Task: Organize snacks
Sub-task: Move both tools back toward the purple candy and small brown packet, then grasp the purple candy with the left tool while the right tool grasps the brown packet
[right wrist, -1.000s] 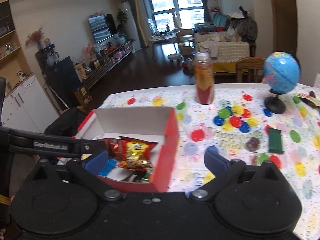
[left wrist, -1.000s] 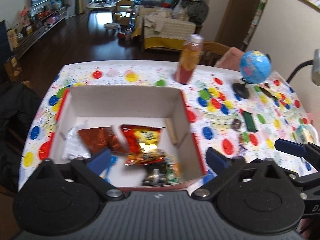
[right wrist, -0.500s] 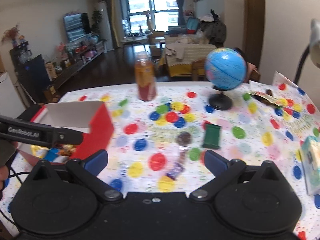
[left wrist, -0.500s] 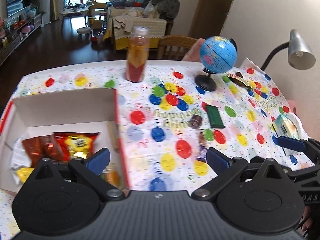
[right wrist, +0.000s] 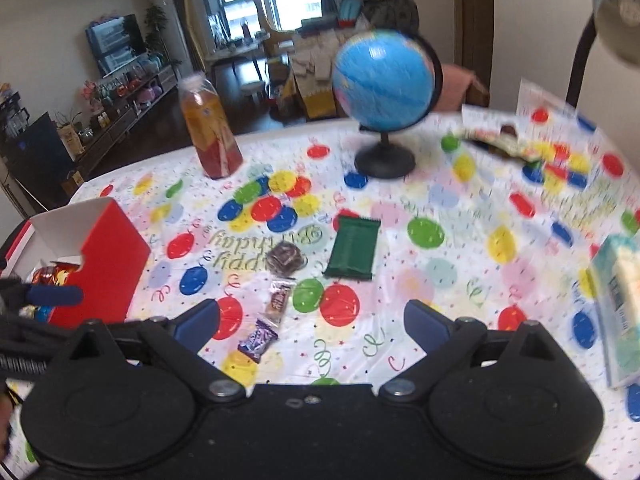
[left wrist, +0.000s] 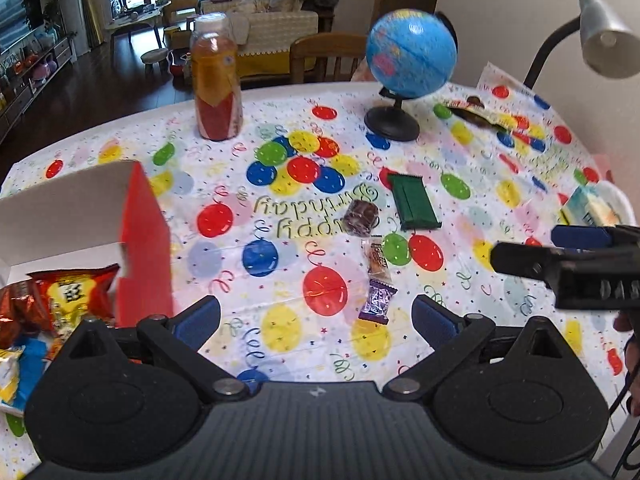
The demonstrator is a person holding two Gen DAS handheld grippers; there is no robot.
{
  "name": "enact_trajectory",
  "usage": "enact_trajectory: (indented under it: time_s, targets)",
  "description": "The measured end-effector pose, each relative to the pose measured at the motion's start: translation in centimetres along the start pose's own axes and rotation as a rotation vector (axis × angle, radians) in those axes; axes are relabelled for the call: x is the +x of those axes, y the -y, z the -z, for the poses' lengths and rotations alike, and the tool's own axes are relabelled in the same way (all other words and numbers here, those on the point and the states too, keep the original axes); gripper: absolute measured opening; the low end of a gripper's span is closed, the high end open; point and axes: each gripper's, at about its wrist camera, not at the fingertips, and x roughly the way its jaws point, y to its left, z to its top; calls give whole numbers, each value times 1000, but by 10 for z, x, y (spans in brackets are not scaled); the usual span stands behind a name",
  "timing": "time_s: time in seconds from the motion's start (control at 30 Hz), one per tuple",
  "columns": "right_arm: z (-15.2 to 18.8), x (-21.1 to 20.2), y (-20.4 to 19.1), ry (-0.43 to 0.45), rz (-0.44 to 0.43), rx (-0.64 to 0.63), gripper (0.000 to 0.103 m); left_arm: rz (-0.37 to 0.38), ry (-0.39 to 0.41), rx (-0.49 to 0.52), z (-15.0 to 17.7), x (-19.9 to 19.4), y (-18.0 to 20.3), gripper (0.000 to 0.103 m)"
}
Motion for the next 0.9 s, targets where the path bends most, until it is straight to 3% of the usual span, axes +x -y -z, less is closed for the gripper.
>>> enact_trajectory:
  time_s: [0.23,0.4,0.53,0.67,0.9]
  targets:
    - [-16,46,15,-85,-52,45,92,-8,-39,38,-1,32,22,102]
    - [-19,74,8,-125,-59,23,83,-2,-72,73,-2,54,35,95]
    - [-18,97,1,-169,-63,-10,77,2,-91,108,-3,70,44,84]
    - [-16,116,-5,-211,-59,-45,69,-1,-116,149,-3,86,52,61]
    - [-15,139,-8,-257,-83,-75,53,13,-146,157,0,108,47,57]
